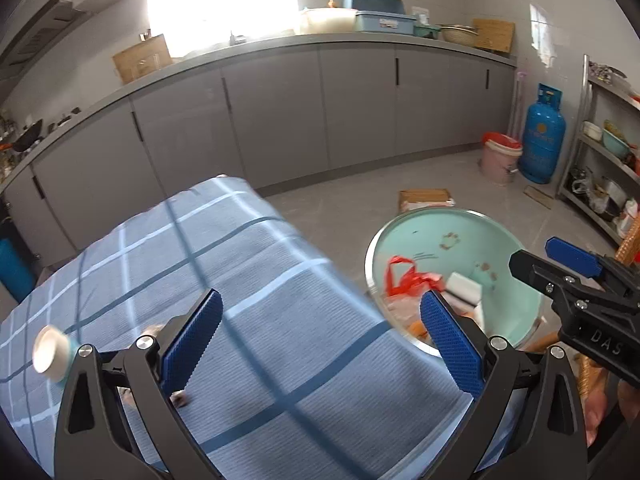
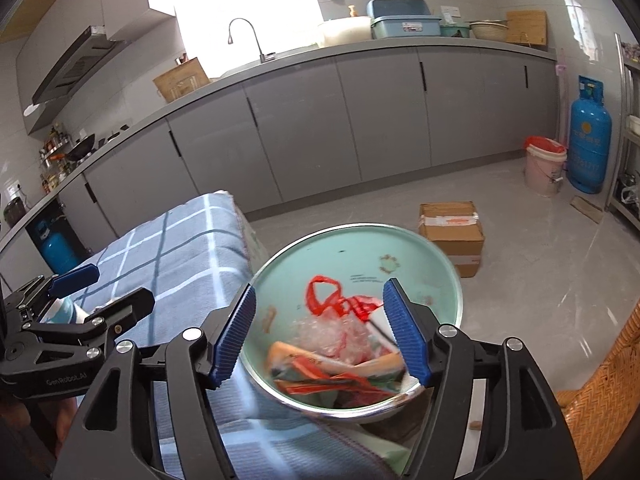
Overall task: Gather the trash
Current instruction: 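Move both open tools back over the table toward the cup and rag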
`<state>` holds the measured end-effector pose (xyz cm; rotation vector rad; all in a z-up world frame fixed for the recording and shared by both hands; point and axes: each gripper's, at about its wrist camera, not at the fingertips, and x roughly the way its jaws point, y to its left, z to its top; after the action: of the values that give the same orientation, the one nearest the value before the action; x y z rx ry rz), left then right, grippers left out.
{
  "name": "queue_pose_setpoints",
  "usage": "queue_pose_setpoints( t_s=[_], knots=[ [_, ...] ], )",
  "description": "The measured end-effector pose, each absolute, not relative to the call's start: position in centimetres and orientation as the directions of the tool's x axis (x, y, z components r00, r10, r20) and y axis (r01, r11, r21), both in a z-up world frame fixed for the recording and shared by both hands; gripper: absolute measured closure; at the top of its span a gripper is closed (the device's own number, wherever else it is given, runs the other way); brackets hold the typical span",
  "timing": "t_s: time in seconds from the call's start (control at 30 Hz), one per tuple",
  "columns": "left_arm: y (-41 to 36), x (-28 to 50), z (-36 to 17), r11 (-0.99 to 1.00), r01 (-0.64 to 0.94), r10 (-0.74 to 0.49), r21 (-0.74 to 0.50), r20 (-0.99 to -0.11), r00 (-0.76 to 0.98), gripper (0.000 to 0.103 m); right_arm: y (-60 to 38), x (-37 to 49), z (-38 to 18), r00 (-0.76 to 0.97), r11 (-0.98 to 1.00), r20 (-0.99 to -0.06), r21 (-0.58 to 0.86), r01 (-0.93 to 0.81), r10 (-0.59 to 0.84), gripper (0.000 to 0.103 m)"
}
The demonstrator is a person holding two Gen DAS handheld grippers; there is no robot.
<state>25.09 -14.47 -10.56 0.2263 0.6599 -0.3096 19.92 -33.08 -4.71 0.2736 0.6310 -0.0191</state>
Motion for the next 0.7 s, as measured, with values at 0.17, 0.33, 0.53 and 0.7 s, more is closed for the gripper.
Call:
queue_pose_setpoints(
  t_s=[0.17,0.33,0.53,0.7],
  knots=[
    [-9.1,23.2,-10.6,0.956,0.247,-0.105,0.156,-0.604,0.790,0.005,-29.1,20.2,-4.6,0.801,0.967,-0.585,0.253,0.032,0.126,0.033],
    [-2.0,22.1,-11.1,0.974,0.106,0.037,0.201,-0.600,0.799,0.005,-24.6,20.9,-4.6,0.781,0.968,-0.594,0.247,-0.049,0.192,0.033],
    [5.7,21.9,-11.9,0.979,-0.040,0.160,0.202,-0.619,0.769,0.005,-18.9,21.8,-4.7,0.750,0.962,-0.608,0.231,-0.148,0.261,0.033],
    [11.1,21.9,-13.0,0.970,-0.145,0.237,0.194,-0.643,0.728,0.005,-13.4,22.8,-4.8,0.710,0.951,-0.632,0.196,-0.241,0.310,0.026]
  ],
)
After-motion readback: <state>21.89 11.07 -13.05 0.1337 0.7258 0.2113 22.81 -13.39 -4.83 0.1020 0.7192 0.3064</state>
